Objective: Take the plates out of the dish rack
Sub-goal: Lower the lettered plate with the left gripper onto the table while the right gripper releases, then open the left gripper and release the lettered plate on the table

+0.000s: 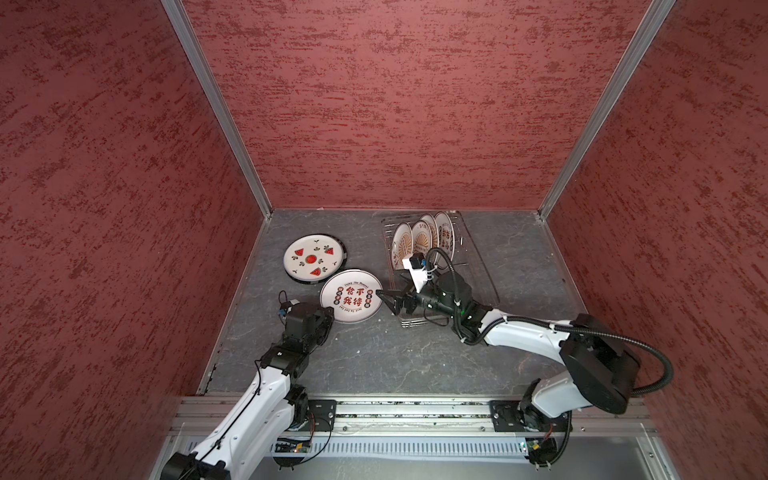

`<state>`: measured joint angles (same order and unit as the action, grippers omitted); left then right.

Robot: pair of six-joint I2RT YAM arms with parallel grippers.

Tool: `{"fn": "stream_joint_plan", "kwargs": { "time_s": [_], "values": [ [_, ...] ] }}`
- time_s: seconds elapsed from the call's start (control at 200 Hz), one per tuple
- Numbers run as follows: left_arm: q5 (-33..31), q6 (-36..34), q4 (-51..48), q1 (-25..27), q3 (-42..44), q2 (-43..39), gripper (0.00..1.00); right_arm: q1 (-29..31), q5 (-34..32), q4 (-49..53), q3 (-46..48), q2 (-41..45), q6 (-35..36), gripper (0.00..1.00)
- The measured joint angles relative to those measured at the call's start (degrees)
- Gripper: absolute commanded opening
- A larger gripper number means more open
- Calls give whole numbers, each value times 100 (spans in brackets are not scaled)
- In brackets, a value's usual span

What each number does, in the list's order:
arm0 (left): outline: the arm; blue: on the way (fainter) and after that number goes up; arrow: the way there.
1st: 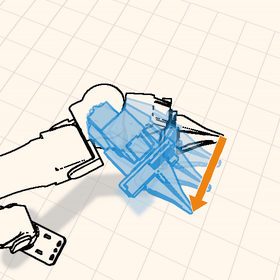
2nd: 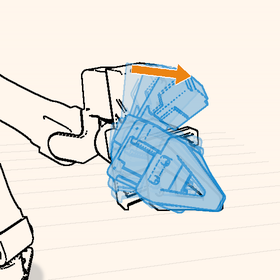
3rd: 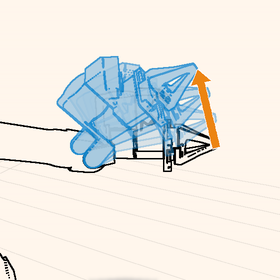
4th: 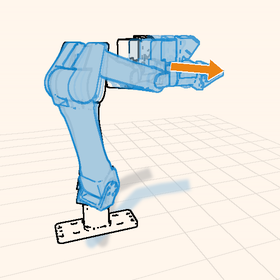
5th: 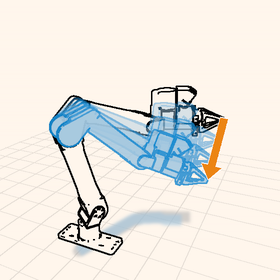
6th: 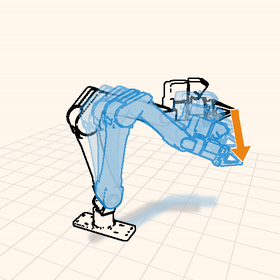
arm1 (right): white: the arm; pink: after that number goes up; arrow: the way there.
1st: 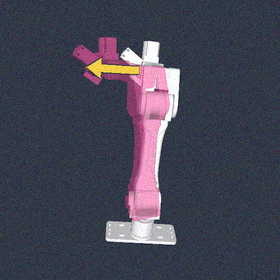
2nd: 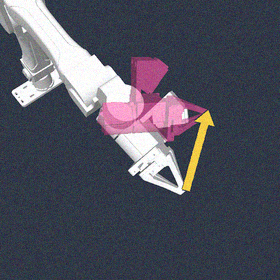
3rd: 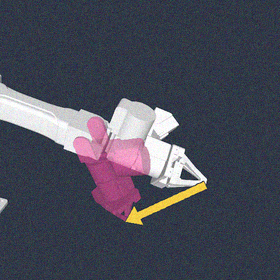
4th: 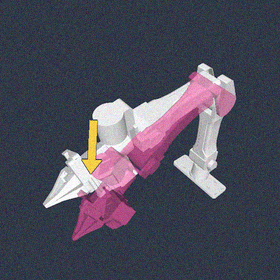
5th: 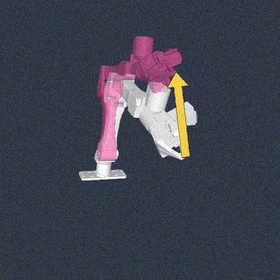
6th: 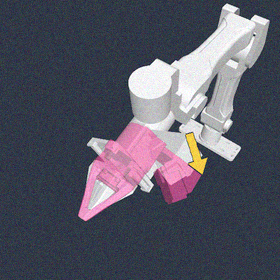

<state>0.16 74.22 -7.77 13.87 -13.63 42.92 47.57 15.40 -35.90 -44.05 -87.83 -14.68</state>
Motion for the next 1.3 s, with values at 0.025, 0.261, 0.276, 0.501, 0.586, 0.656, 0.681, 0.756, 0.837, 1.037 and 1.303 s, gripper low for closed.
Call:
{"fn": "stream_joint_plan", "kwargs": {
  "time_s": [0.025, 0.261, 0.276, 0.501, 0.586, 0.656, 0.681, 0.756, 0.837, 1.037, 1.303],
  "values": [
    [0, 46, -39, 0, -26, 79, 0, 2, 26, 76, -72, -57, 24, 99],
    [173, 302, -63, 28, -363, 1036, 0, 50, 79, 431, -411, -293, 151, 99],
    [181, 315, -52, 31, -378, 1088, 0, 50, 79, 439, -413, -295, 157, 99],
    [17, 428, 92, 188, -608, 1639, 1, 55, 155, 621, -433, -319, 256, 99],
    [-81, 466, 157, 238, -673, 1790, 3, 55, 293, 680, -483, -374, 319, 99],
    [-177, 492, 212, 275, -699, 1864, 7, 57, 437, 734, -531, -435, 363, 99],
    [-203, 501, 229, 284, -699, 1875, 10, 57, 501, 752, -540, -452, 382, 99],
    [-273, 522, 282, 293, -697, 1891, 13, 57, 636, 815, -540, -481, 428, 99],
    [-352, 579, 323, 299, -638, 1893, 15, 57, 721, 866, -540, -505, 470, 99],
    [-437, 649, 446, 321, -472, 2028, 20, 57, 798, 879, -542, -540, 525, 99],
    [-431, 651, 798, 323, -446, 2490, 29, 57, 802, 885, -549, -586, 531, 99]
  ]
}}
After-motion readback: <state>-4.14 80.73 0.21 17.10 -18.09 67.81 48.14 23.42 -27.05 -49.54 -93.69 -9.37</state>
